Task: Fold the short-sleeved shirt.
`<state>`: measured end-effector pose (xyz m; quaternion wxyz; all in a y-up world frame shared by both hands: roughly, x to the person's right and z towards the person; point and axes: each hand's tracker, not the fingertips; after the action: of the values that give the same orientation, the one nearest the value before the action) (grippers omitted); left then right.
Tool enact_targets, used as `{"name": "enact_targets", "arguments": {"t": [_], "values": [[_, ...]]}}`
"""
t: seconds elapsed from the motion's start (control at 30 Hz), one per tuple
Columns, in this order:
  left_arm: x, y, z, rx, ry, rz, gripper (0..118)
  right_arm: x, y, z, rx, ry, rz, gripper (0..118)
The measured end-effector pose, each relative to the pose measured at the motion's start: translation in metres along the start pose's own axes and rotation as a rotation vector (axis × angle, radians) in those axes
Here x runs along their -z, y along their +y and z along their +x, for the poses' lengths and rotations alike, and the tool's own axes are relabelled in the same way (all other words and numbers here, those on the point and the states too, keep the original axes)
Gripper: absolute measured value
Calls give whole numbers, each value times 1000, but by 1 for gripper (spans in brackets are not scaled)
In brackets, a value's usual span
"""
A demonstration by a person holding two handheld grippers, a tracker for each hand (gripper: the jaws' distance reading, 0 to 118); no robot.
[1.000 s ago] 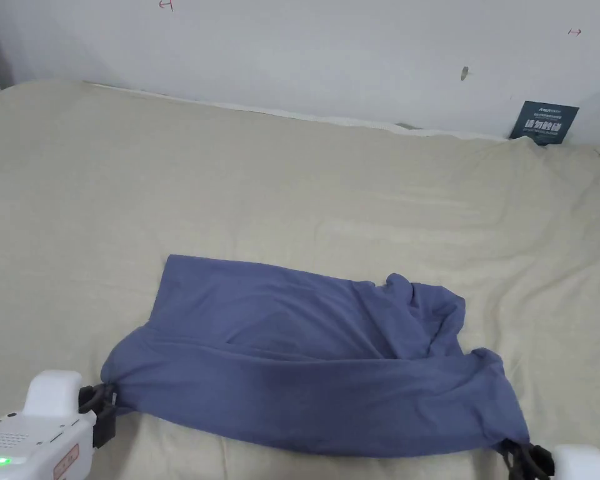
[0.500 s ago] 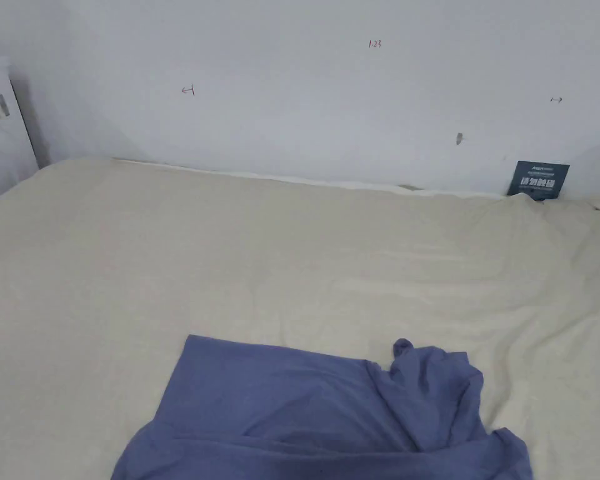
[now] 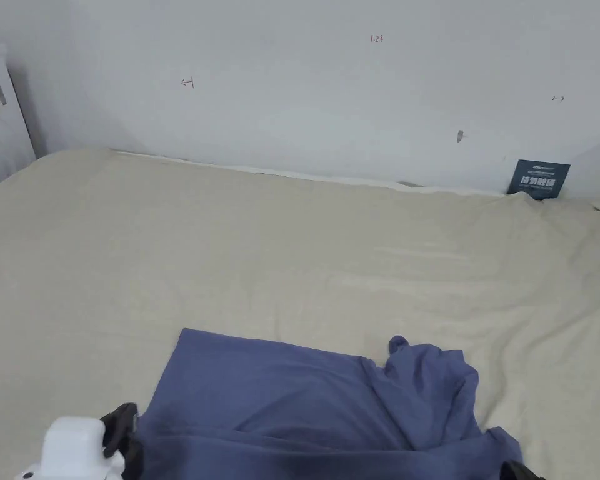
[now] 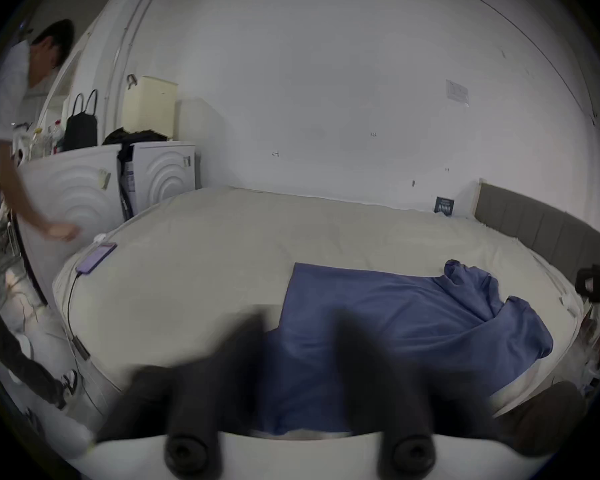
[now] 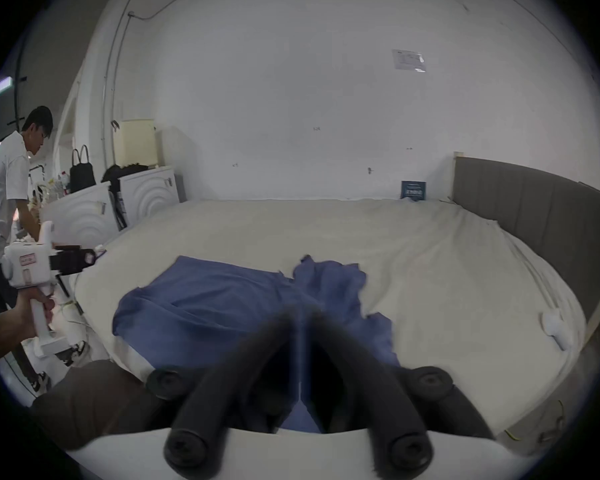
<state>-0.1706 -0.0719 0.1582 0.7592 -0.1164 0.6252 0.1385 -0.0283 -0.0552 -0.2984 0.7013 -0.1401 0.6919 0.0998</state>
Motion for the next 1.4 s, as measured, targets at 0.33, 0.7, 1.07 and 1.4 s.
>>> {"name": "enact_targets", "arguments": {"t": [0.33,0.7,1.07,1.4], "values": [[197,54,-14,7,-1,-271,0,28,-15,20,44,1,-66,0],[347,42,-32,138,-2,-564,118,33,-34,52,58,-102,-176,0],[306,28,-35,82,-83,-428,4,122,10,61,-62,-101,-245,68],[246,46,-29,16,-126,-363,4,339,27,124,-29,-175,-681,107]]}}
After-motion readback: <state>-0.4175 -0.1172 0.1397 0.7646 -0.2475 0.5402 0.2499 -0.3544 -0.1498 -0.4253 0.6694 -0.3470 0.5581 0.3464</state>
